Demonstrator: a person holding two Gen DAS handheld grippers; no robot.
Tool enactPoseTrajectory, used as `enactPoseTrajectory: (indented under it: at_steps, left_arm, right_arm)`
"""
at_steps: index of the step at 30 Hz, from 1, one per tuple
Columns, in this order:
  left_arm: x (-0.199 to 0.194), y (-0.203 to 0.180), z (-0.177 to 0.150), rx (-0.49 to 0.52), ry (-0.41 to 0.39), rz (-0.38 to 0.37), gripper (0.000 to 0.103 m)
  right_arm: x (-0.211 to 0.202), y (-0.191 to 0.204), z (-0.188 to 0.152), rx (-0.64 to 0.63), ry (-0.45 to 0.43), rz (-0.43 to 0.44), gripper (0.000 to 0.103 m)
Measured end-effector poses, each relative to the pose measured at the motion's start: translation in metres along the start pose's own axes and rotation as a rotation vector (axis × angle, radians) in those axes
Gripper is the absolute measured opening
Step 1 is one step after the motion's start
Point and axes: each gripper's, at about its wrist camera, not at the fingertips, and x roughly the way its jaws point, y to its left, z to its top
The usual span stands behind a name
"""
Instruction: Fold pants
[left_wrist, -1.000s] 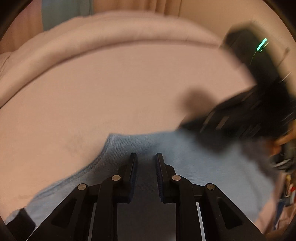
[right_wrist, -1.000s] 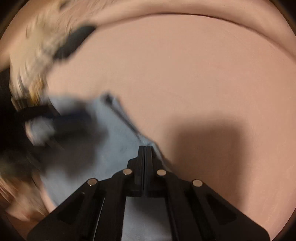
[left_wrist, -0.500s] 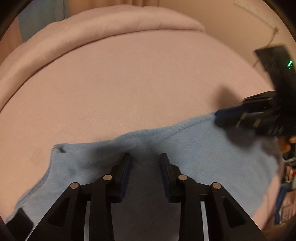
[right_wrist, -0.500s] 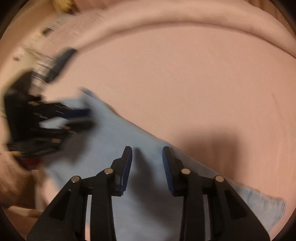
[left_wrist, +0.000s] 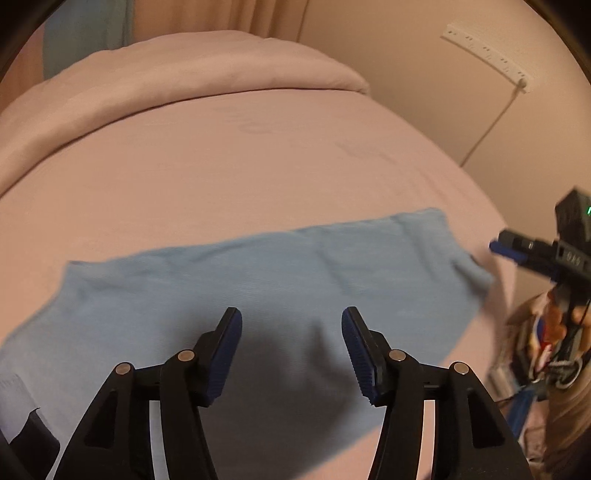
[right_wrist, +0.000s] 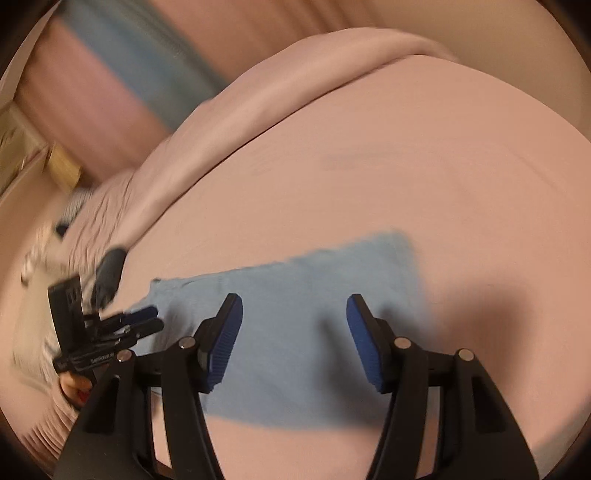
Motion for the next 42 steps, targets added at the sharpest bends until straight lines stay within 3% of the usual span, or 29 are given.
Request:
enactPoseTrajectory:
  at_steps: [6, 11, 15, 18, 21, 24, 31, 34, 35, 36, 42]
  left_arm:
    - [0.020, -0.037, -0.011, -0.013, 0.036, -0.061, 0.056]
    - [0.032, -0.053, -0.018, -0.003, 0.075, -0.065, 0.056]
    - [0.028, -0.060, -0.023, -0.004, 0.078, -0.086, 0.056]
    - [0.034, -0.067, -0.026, 0.004, 0.098, -0.093, 0.056]
    - [0.040, -0.073, -0.029, 0.030, 0.115, -0.078, 0.056]
    - [0.042, -0.075, -0.031, 0.046, 0.116, -0.067, 0.056]
    - [0.045, -0.076, -0.032, 0.042, 0.123, -0.066, 0.056]
    - [0.044, -0.075, -0.033, 0.045, 0.128, -0.065, 0.056]
    - [0.044, -0.075, -0.033, 0.041, 0.124, -0.067, 0.056]
    - [0.044, -0.075, -0.033, 0.043, 0.128, -0.067, 0.056]
    - [0.044, -0.086, -0.032, 0.087, 0.141, -0.095, 0.056]
  right_arm:
    - [-0.041, -0.039, -0.045, 0.149, -0.022, -0.039, 0.060]
    - [-0.030, -0.026, -0.060, 0.144, -0.023, -0.014, 0.055]
    - [-0.018, -0.032, -0.062, 0.175, -0.006, -0.091, 0.053]
    - [-0.017, -0.044, -0.071, 0.260, -0.003, -0.005, 0.045]
    - [-0.026, -0.039, -0.075, 0.231, -0.083, -0.063, 0.043]
    - [-0.036, -0.032, -0.071, 0.183, -0.149, -0.032, 0.043]
    - [-0.006, -0.011, -0.058, -0.011, -0.081, -0.087, 0.036]
    - [0.003, -0.011, -0.055, -0.072, -0.050, -0.145, 0.022]
    - [0.002, -0.013, -0.057, -0.084, -0.050, -0.161, 0.011]
    - [-0.001, -0.015, -0.059, -0.097, -0.051, -0.170, 0.008]
    - [-0.025, -0.024, -0.060, -0.068, -0.081, -0.102, 0.003]
